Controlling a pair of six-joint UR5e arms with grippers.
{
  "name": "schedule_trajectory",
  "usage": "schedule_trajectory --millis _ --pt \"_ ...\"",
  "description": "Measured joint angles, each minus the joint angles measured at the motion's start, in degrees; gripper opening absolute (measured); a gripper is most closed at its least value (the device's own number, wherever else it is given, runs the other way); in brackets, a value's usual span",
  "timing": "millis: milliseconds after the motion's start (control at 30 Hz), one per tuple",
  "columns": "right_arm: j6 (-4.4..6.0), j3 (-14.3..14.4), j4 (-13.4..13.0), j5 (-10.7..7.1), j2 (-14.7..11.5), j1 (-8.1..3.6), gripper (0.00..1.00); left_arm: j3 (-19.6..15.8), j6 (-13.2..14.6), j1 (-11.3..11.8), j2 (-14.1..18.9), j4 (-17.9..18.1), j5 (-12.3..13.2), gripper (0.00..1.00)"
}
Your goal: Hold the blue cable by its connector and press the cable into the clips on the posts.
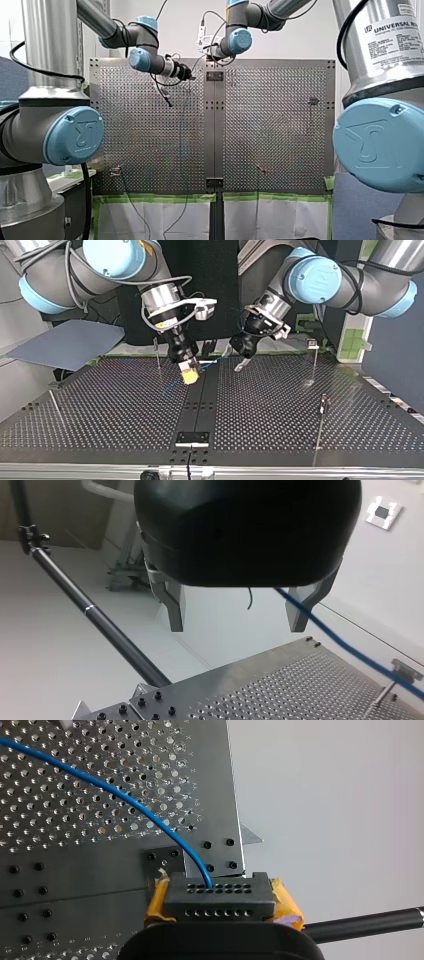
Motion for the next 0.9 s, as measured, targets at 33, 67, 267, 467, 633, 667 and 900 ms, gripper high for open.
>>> schedule_trajectory --millis 33,67,267,467,633,667,900 --pt "0.00 0.00 0.00 0.01 0.00 0.02 0.00 0.02 -0.45 -0.09 -0.27 0.17 -0.04 0.98" --pt "0.00 0.00 0.00 0.02 0.00 0.04 0.00 0.05 -1.04 -0.23 -0.71 0.32 -0.07 0.98" --pt "0.00 0.01 0.00 0.04 0.00 0.15 0.00 0.93 -4.03 -1.33 -3.45 1.40 -0.43 0.98" --pt "0.00 0.03 -0.06 0.05 0.01 0.16 0.00 1.77 -7.09 -2.37 -4.65 2.10 -1.87 0.98" --pt "0.00 0.02 -0.08 0.03 0.03 0.14 0.00 1.91 -9.48 -2.82 -4.74 2.09 -2.37 0.82" --pt "0.00 0.01 -0.08 0.01 0.03 0.14 0.00 1.91 -10.07 -2.87 -4.73 2.04 -2.66 0.64" --pt "0.00 0.00 -0.07 -0.03 0.08 0.11 0.00 1.92 -13.46 -2.92 -4.70 1.96 -5.12 0.00"
